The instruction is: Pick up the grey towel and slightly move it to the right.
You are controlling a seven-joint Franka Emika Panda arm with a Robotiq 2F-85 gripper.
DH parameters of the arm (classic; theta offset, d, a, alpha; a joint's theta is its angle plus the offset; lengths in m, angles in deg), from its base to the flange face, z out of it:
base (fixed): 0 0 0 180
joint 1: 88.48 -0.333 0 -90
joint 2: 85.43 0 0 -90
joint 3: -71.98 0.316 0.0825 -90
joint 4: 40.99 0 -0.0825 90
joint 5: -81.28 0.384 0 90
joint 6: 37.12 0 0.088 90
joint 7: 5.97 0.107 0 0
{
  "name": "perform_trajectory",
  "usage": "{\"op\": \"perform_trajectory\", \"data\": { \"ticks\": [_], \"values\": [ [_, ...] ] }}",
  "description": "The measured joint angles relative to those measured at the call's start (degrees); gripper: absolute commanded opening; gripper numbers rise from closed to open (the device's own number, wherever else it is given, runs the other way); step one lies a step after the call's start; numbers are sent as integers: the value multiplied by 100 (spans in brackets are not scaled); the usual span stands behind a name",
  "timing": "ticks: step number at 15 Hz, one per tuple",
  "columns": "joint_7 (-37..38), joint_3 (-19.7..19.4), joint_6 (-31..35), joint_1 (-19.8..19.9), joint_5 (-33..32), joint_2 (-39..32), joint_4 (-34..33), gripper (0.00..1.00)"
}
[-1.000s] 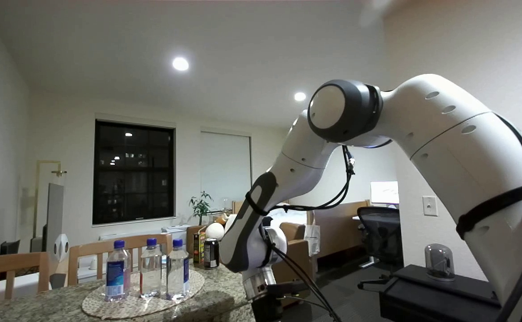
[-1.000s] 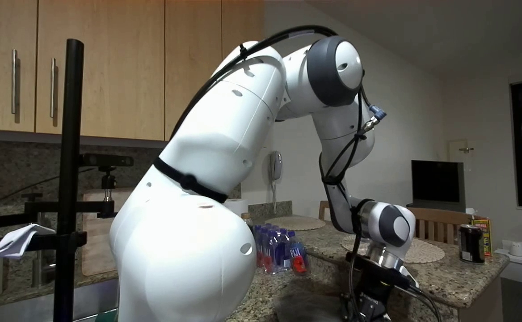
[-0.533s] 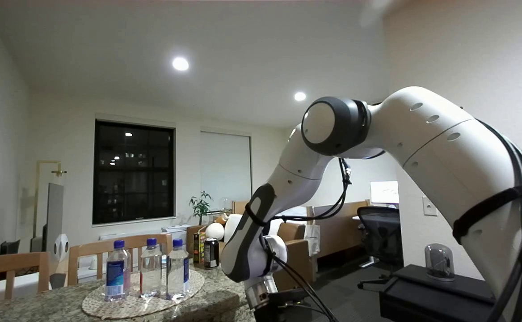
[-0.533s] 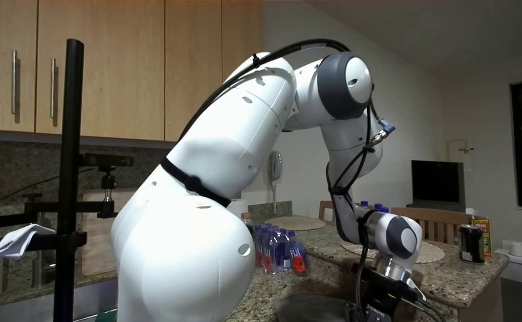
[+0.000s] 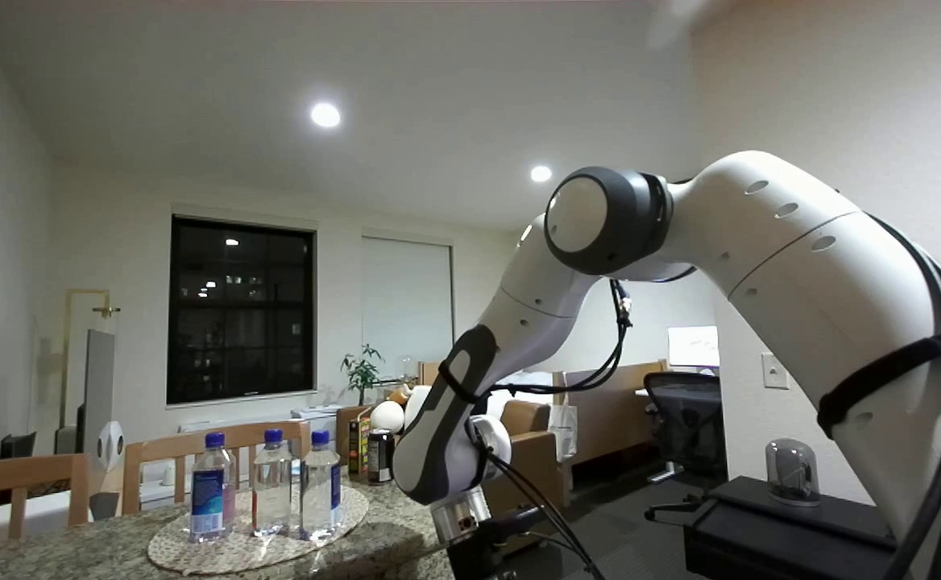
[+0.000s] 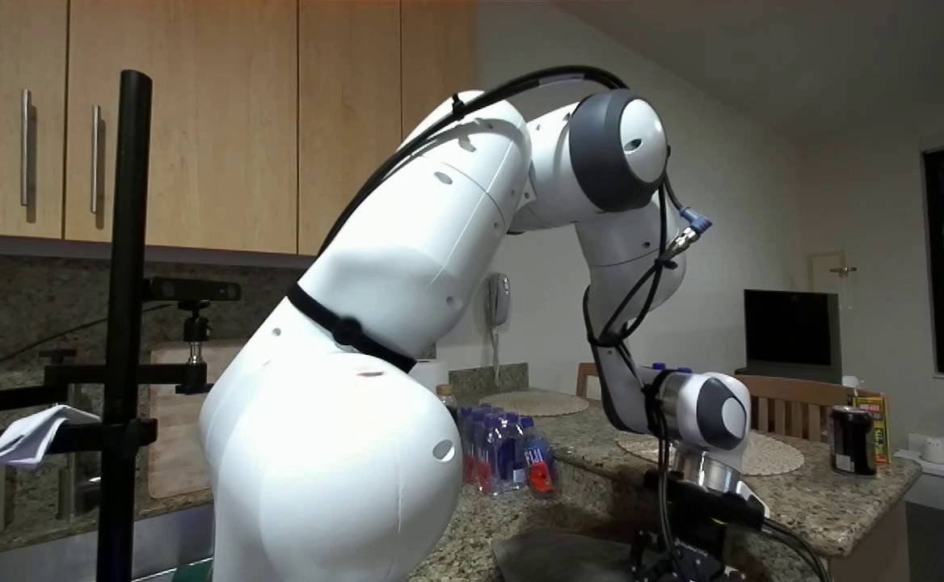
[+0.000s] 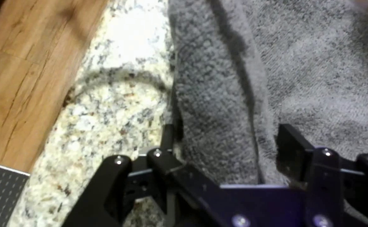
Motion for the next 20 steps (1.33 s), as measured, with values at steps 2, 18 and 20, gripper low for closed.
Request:
{"op": "perform_trajectory", "data": {
  "ticks": [2, 18, 20],
  "values": [
    [0, -1, 159, -1, -132, 59, 1, 100],
    [-861, 95, 251, 214, 709, 1603, 43, 100],
    [-1024, 124, 220, 223, 941, 1749, 68, 100]
  ]
}}
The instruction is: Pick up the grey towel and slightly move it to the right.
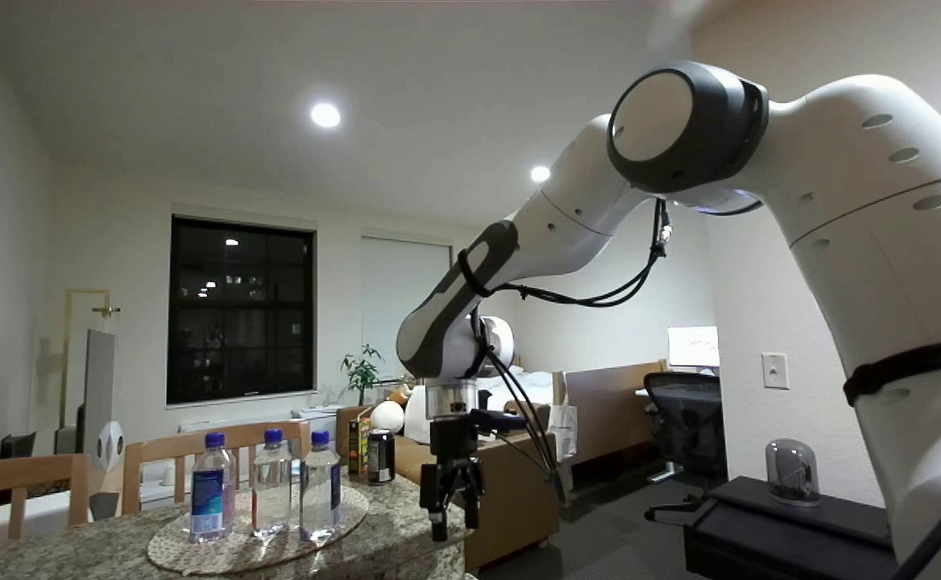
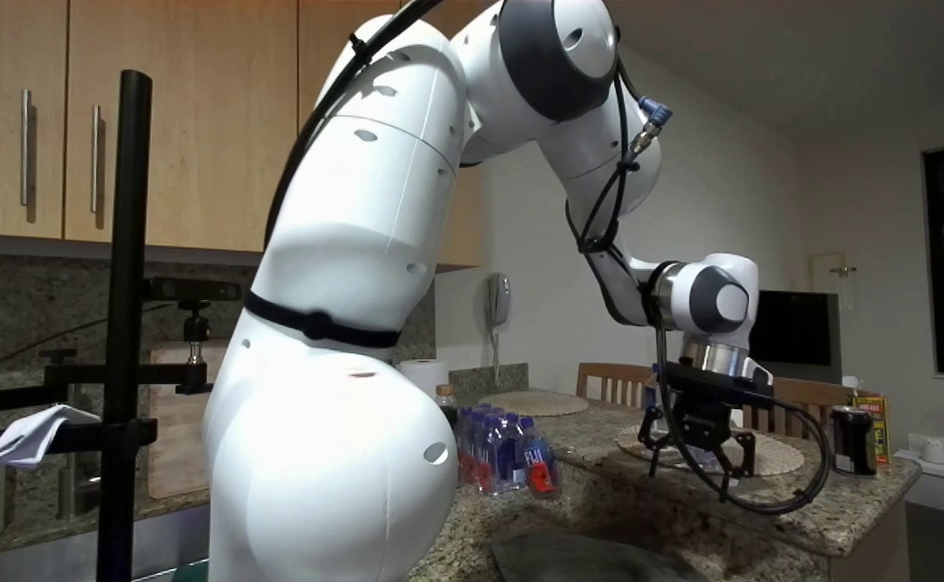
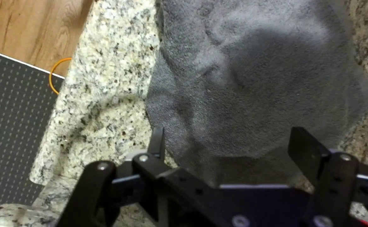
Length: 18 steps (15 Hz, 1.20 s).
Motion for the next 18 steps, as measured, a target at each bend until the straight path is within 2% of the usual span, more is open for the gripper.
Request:
{"op": "perform_trajectory", "data": {
  "ticks": [7, 11, 15, 18],
  "values": [
    [60, 206, 66, -298, 71, 605, 425, 100],
    [640, 369, 234, -652, 80, 917, 758, 100],
    [1505, 568, 763, -1045, 89, 1080, 1077, 100],
    [1628, 591, 834, -1110, 89, 1109, 1151, 100]
  ]
}}
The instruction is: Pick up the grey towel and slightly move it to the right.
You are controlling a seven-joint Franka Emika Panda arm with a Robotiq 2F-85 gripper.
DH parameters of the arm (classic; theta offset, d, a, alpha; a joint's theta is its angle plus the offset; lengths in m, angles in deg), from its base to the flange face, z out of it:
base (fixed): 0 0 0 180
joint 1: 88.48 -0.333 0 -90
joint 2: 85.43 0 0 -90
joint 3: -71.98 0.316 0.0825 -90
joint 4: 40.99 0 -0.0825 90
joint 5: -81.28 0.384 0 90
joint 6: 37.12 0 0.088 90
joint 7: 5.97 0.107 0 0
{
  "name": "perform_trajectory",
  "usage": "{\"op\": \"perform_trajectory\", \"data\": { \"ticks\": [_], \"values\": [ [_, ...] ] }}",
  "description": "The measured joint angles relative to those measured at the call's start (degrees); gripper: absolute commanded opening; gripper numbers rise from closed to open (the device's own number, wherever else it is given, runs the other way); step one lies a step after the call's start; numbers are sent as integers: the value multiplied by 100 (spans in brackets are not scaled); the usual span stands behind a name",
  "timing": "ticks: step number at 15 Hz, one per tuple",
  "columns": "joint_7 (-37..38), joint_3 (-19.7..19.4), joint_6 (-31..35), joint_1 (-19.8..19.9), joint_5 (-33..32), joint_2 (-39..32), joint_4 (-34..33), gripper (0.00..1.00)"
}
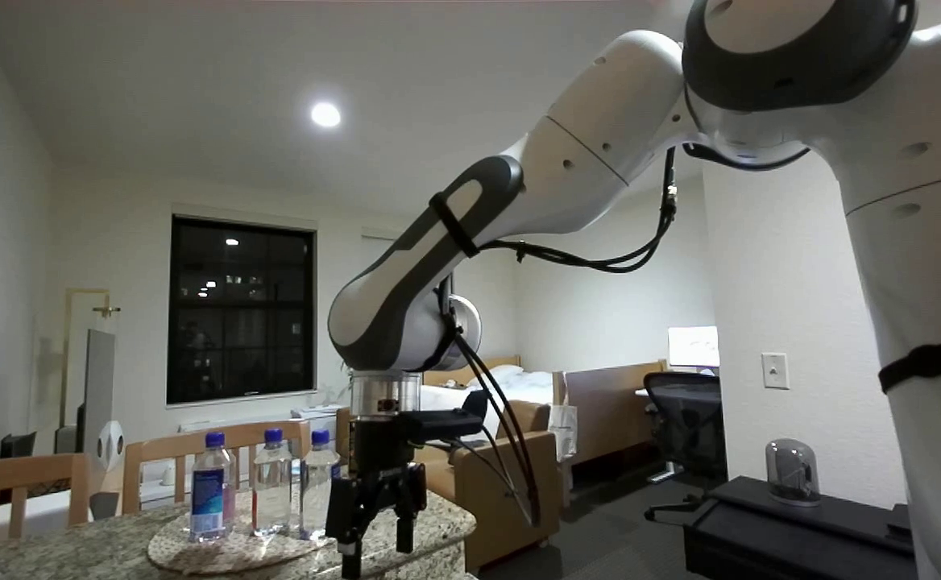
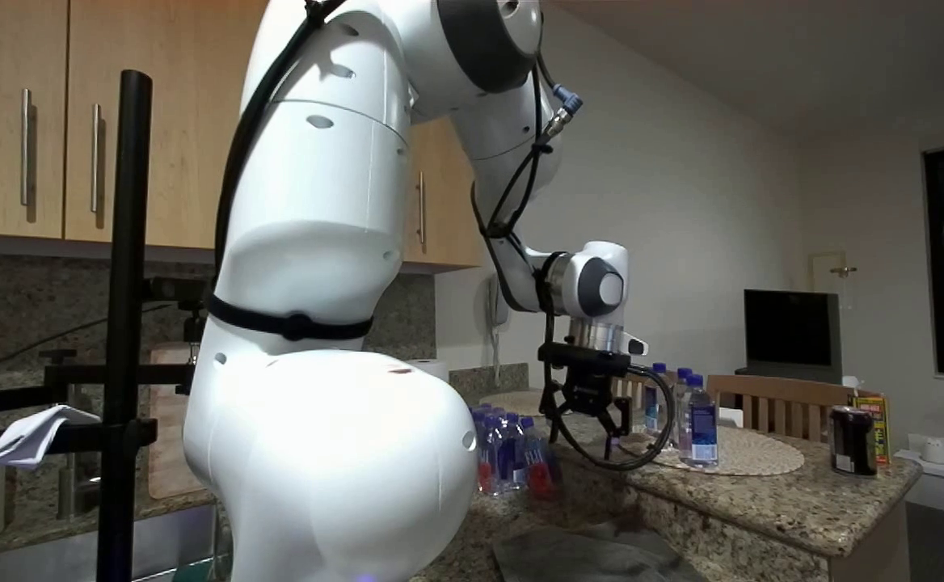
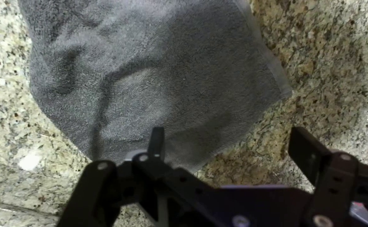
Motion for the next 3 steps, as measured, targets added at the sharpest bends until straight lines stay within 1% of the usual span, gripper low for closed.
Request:
{"op": "perform_trajectory", "data": {
  "ticks": [3],
  "values": [
    [0, -24, 0, 15, 0, 1, 0, 100]
  ]
}}
